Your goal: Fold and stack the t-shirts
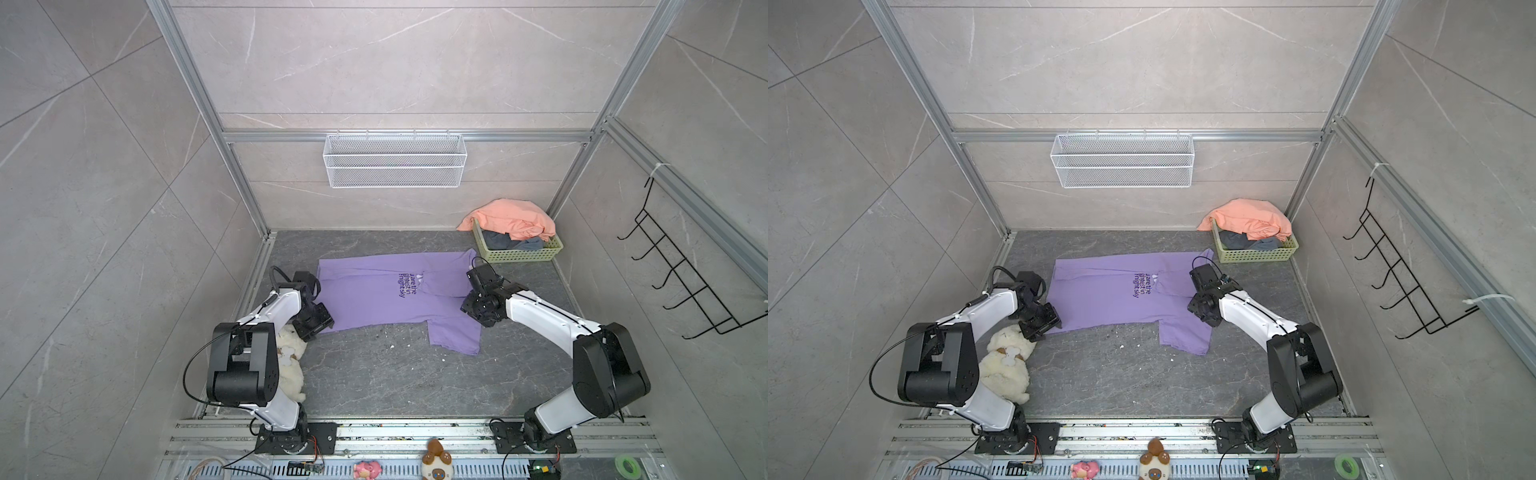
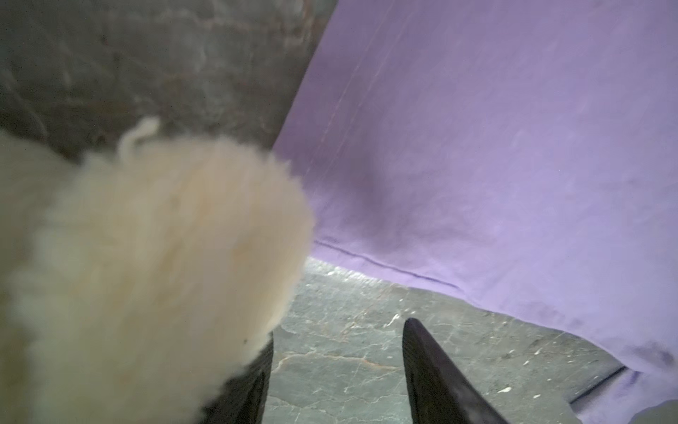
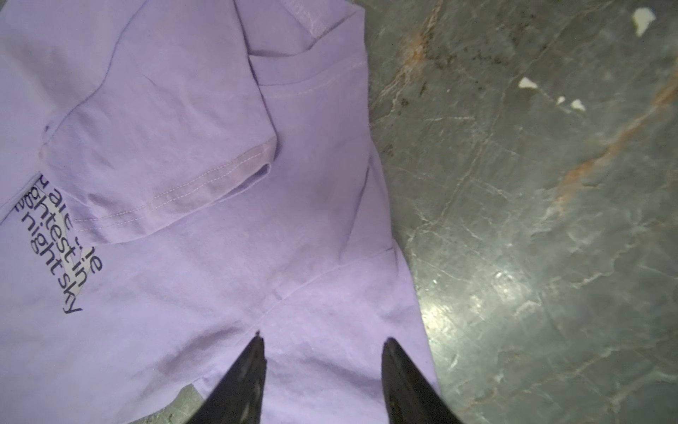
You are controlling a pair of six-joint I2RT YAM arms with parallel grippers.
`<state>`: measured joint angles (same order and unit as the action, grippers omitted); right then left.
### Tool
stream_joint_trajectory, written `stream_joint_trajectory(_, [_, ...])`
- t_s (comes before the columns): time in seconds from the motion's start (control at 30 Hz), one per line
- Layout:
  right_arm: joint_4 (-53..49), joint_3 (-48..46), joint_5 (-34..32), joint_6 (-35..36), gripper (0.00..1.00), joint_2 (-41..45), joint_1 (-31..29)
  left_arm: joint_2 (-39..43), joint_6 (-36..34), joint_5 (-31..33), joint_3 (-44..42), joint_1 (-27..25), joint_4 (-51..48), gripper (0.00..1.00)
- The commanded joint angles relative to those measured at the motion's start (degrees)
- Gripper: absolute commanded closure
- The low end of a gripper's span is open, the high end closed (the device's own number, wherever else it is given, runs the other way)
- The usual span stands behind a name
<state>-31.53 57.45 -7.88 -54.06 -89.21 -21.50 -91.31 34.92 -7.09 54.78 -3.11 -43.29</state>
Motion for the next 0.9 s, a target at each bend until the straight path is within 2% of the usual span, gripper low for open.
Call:
stream_joint_trajectory(0.0, [-1.91,-1.36,-2.30,-1.66,0.47,1.33,-0.76,0.28,-1.40,2.51,-0.89,0.04,-0.20,0.40])
stream_joint_trajectory(0.3, [-3.78,-2.74,-4.22,-2.84,0.47,3.37,-1.99,-1.68,-2.28,11.33,-0.25,1.15,2.71,0.39])
stream_joint_trajectory(0.4, [-4.11,-4.32,-4.78,-3.74,0.46,4.86,-1.97,-2.15,-1.68,9.45,-0.36,2.62,4.56,0.39])
stream_joint_trajectory(0.67, [-7.00,-5.74,-6.33,-4.00,0.46,7.10,-1.97,-4.23,1.43,3.35,-1.10,2.68,8.55,0.41])
stream_joint_trajectory(0.77, [-7.45,-6.55,-5.86,-3.96,0.46,7.99,-1.96,-4.32,2.28,2.97,-1.61,2.74,10.22,0.44])
stream_joint_trajectory(0.87, [-7.74,-8.19,-5.05,-4.03,0.46,9.15,-1.97,-4.49,2.26,3.82,-1.62,2.76,11.33,0.53])
